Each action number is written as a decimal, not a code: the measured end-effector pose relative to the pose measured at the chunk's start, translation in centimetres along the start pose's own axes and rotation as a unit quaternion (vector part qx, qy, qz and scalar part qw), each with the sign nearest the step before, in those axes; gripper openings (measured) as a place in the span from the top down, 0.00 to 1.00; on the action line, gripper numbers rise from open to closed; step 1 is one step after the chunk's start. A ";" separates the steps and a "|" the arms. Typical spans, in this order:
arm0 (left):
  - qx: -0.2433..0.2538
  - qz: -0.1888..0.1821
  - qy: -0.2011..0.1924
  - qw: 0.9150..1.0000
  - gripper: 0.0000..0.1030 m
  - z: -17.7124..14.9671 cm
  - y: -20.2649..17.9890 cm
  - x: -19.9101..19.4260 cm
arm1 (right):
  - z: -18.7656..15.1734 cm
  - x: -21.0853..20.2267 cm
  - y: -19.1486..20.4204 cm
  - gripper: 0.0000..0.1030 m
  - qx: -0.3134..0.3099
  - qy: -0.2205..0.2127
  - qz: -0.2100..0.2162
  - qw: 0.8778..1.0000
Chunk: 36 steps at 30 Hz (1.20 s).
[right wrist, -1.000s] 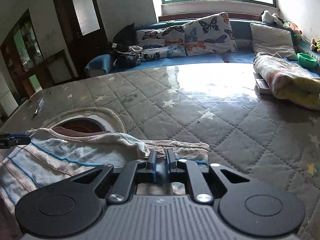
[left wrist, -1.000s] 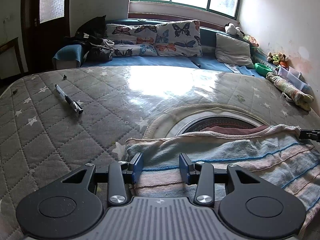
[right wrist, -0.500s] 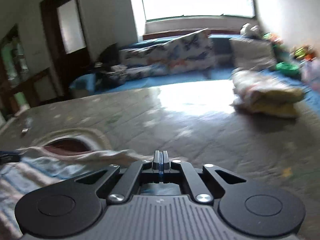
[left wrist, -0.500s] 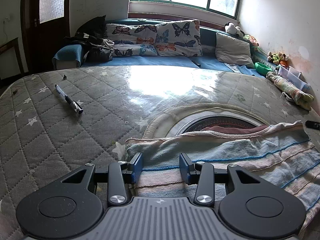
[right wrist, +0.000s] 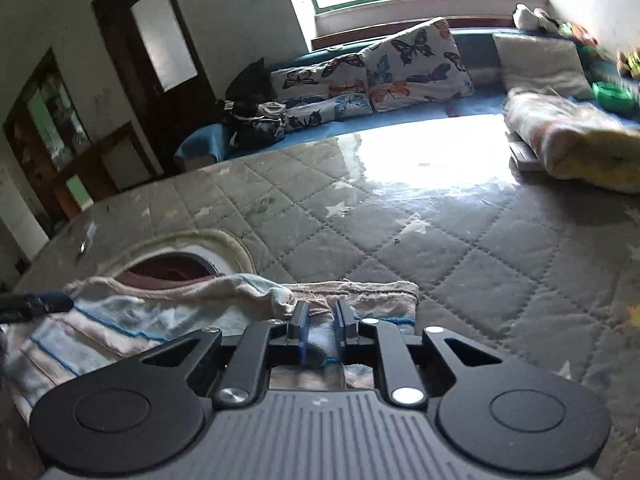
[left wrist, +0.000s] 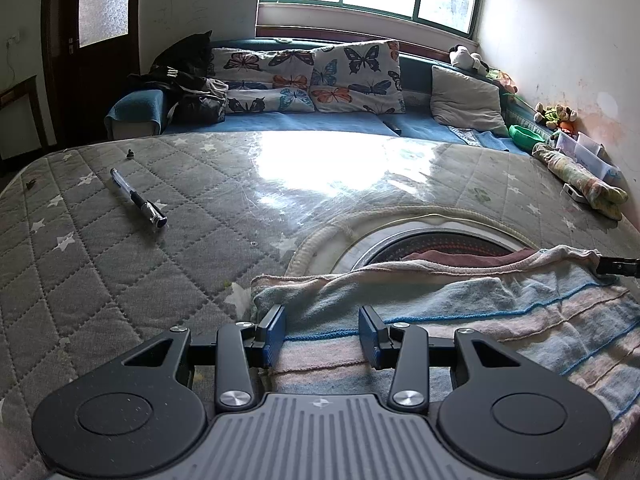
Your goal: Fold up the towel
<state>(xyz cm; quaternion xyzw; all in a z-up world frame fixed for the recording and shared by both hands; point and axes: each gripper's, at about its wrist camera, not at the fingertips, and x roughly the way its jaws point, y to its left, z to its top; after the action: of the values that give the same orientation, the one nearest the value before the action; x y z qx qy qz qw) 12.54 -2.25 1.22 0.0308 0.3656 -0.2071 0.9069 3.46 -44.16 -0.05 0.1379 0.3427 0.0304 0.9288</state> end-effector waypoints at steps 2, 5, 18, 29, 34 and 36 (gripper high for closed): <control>0.000 0.000 0.000 1.000 0.57 0.0 0.0 0.0 | 0.0 0.2 0.3 0.84 -0.013 0.003 -0.003 1.000; 0.001 0.000 0.000 1.000 0.57 0.0 0.0 0.0 | -0.1 0.3 0.5 0.83 -0.020 0.004 -0.002 1.000; 0.001 0.001 -0.001 1.000 0.57 -0.1 -0.2 0.1 | -0.5 -1.6 2.9 0.98 -0.060 -0.052 -0.072 0.994; 0.000 0.000 -0.001 1.000 0.57 -0.2 -0.2 0.1 | -0.6 -1.4 -1.5 0.96 0.079 -0.065 -0.096 0.990; -0.001 0.001 0.000 1.000 0.57 -0.1 -0.3 0.1 | -0.1 -3.1 -1.5 0.95 0.045 -0.067 -0.085 0.993; -0.002 0.002 0.000 1.000 0.57 -0.1 -0.3 0.0 | 0.0 -3.5 -0.4 0.95 -0.002 -0.057 -0.077 0.995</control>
<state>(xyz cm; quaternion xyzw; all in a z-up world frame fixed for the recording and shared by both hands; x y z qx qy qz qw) 12.36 -2.54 1.13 0.0299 0.3661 -0.2047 0.9073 0.75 -45.05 2.02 0.1111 0.2989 -0.0486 0.9465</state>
